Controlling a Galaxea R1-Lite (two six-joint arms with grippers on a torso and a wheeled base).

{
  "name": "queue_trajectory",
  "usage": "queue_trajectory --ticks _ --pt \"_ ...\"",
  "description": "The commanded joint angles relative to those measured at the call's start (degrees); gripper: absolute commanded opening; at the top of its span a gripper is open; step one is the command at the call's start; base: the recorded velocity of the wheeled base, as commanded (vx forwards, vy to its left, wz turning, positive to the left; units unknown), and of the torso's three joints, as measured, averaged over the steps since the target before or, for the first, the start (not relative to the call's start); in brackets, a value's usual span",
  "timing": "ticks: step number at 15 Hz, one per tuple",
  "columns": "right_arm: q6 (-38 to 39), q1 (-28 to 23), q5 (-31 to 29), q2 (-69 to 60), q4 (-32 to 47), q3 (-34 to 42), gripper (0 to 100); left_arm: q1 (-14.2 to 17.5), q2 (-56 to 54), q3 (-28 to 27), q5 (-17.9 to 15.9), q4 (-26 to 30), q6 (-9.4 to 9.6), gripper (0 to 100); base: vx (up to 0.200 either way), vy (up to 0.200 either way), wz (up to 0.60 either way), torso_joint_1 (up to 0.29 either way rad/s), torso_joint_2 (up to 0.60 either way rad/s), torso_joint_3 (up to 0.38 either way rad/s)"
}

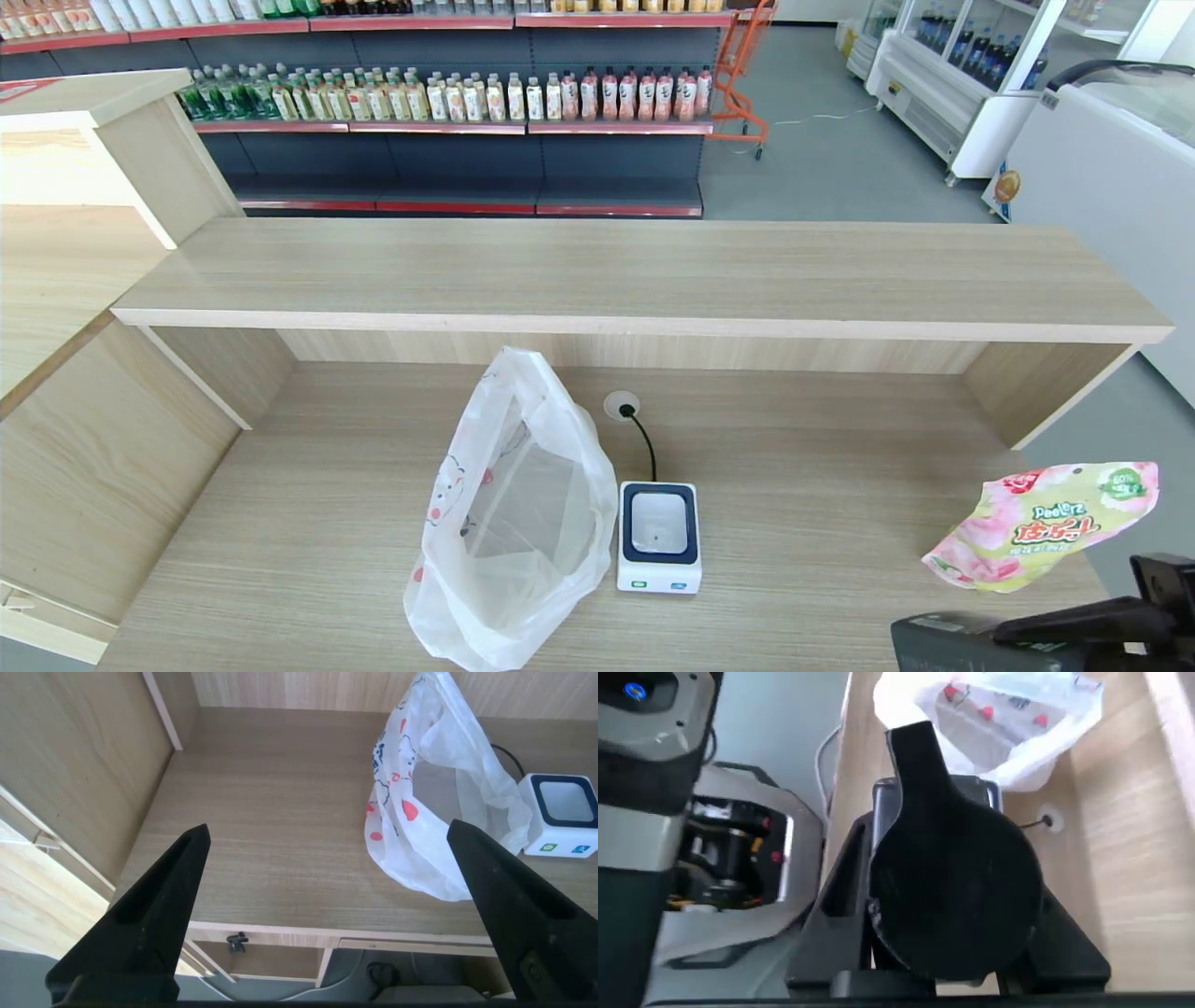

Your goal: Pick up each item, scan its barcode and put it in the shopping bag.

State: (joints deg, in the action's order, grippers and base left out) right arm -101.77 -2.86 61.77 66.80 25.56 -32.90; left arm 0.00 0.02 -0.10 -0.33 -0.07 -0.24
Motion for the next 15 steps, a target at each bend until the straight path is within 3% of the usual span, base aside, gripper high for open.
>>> queue_trajectory --ticks 1,3,5,7,9,11,15 --pt "25.83 -0.12 -2.8 0.96 -0.16 -1.73 0 0.0 -0.02 0.01 -0.02 -0.01 -0.02 100 0.0 0.0 0.0 0.0 0.0 0.0" --pt "50.09 2.86 -2.8 4.21 -3.94 -5.51 0 0.0 -0.02 0.01 -0.02 -0.01 -0.02 100 0.0 0.0 0.0 0.0 0.0 0.0" --pt "74.78 4.36 -3.32 11.33 -16.51 -7.18 0 0.0 -0.02 0.01 -0.02 -0.01 -0.02 100 0.0 0.0 0.0 0.0 0.0 0.0" --pt "92.36 7.35 -7.72 18.19 -28.02 -7.62 0 0.0 -0.02 0.01 -0.02 -0.01 -0.02 100 0.0 0.0 0.0 0.0 0.0 0.0" --pt "112.67 14.82 -18.53 27.68 -42.09 -7.09 0 0.0 -0.02 0.01 -0.02 -0.01 -0.02 100 0.0 0.0 0.0 0.0 0.0 0.0" --pt "118.99 20.44 -22.31 33.39 -47.98 -7.0 0 0.0 -0.02 0.01 -0.02 -0.01 -0.02 100 0.0 0.0 0.0 0.0 0.0 0.0" --pt "119.08 27.21 -28.9 43.5 -58.87 -7.44 0 0.0 -0.02 0.01 -0.02 -0.01 -0.02 100 0.0 0.0 0.0 0.0 0.0 0.0"
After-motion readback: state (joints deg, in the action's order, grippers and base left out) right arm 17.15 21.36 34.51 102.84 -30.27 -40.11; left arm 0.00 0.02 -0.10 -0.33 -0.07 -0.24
